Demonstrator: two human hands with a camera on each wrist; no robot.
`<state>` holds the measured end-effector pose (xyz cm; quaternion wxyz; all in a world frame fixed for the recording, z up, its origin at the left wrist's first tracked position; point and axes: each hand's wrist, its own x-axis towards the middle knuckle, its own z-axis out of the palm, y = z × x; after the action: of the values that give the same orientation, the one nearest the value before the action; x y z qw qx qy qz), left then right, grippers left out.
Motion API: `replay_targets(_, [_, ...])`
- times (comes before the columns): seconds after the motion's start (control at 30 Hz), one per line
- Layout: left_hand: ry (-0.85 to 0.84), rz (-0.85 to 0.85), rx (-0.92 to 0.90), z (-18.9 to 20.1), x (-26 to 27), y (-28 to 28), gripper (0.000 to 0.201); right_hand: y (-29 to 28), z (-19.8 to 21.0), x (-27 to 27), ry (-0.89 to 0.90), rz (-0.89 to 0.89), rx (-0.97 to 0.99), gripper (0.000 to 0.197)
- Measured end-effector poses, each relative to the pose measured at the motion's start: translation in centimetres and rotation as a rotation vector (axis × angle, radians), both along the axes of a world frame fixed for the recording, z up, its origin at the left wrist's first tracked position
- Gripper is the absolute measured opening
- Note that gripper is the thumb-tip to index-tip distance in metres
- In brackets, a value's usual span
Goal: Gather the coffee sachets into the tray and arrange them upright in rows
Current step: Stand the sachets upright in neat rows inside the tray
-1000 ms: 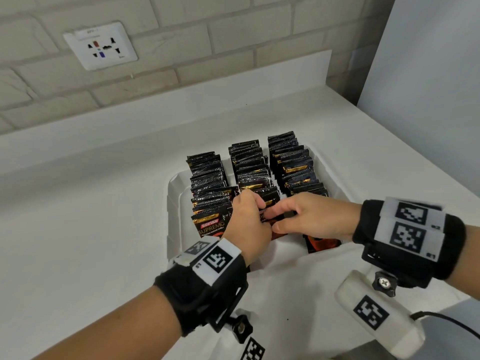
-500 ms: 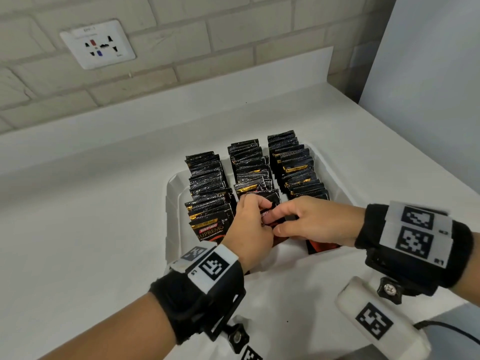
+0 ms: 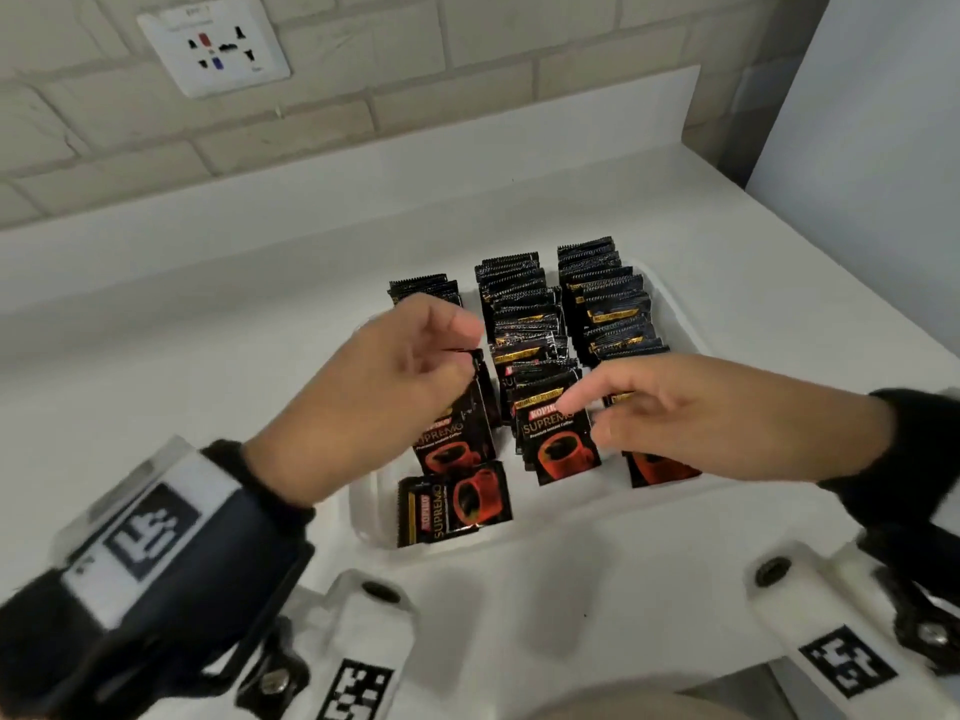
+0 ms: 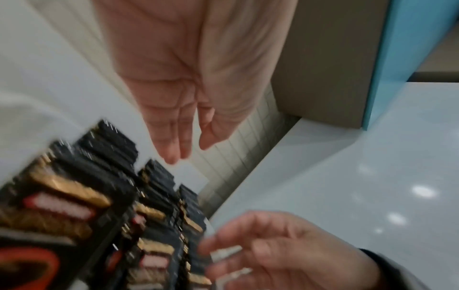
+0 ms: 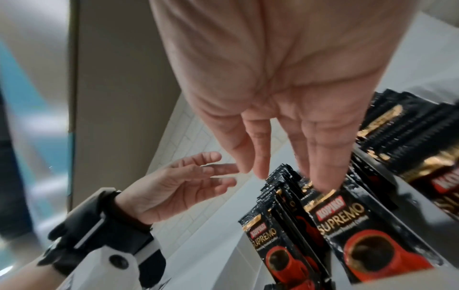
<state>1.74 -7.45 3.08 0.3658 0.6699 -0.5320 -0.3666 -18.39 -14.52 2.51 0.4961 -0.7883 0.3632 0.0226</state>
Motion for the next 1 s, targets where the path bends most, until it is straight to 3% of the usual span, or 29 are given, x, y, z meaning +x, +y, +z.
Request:
replay_targets(0.1, [0.011, 0.053, 0.022, 0.7, 2.8, 1.8, 0.018, 0.6, 0.7, 1.1, 0.020, 0.119, -0.010, 0.023])
replay_targets(0.27, [-0.250, -0.116, 0.372, -2.5, 4.9, 4.0, 0.018, 1.1, -0.9, 4.4, 0.221, 0.279, 0.060, 0.025])
replay_targets(0.4, [-0.495, -0.291, 0.456, -4.2, 4.1, 3.8, 0.013, 1.3, -2.5, 6.7, 0.297, 0.197, 0.200, 0.029])
replay_targets(0.47, [-0.662, -0.368, 0.462, -4.4, 3.5, 3.1, 0.021, 1.3, -3.1, 7.5, 0.319, 0.183, 0.260, 0.025])
replay_targets(0.57, [-0.891, -0.492, 0.498, -4.8, 2.6, 2.2, 0.023, 1.5, -3.4, 7.9, 0.278, 0.123, 0.361, 0.014])
replay_targets(0.67, [-1.059, -0.569, 0.527, -5.4, 1.9, 1.9, 0.022, 1.1, -3.8, 7.8, 0.204, 0.030, 0.442, 0.016])
replay_targets(0.8, [-1.128, -0.559, 0.523, -6.1, 1.7, 1.5, 0.023, 1.0, -4.2, 7.7, 0.175, -0.050, 0.482, 0.017])
replay_targets(1.0, [-1.017, -0.483, 0.533, -5.4, 1.9, 0.7, 0.030, 1.1, -4.7, 7.5, 0.149, -0.148, 0.521, 0.017])
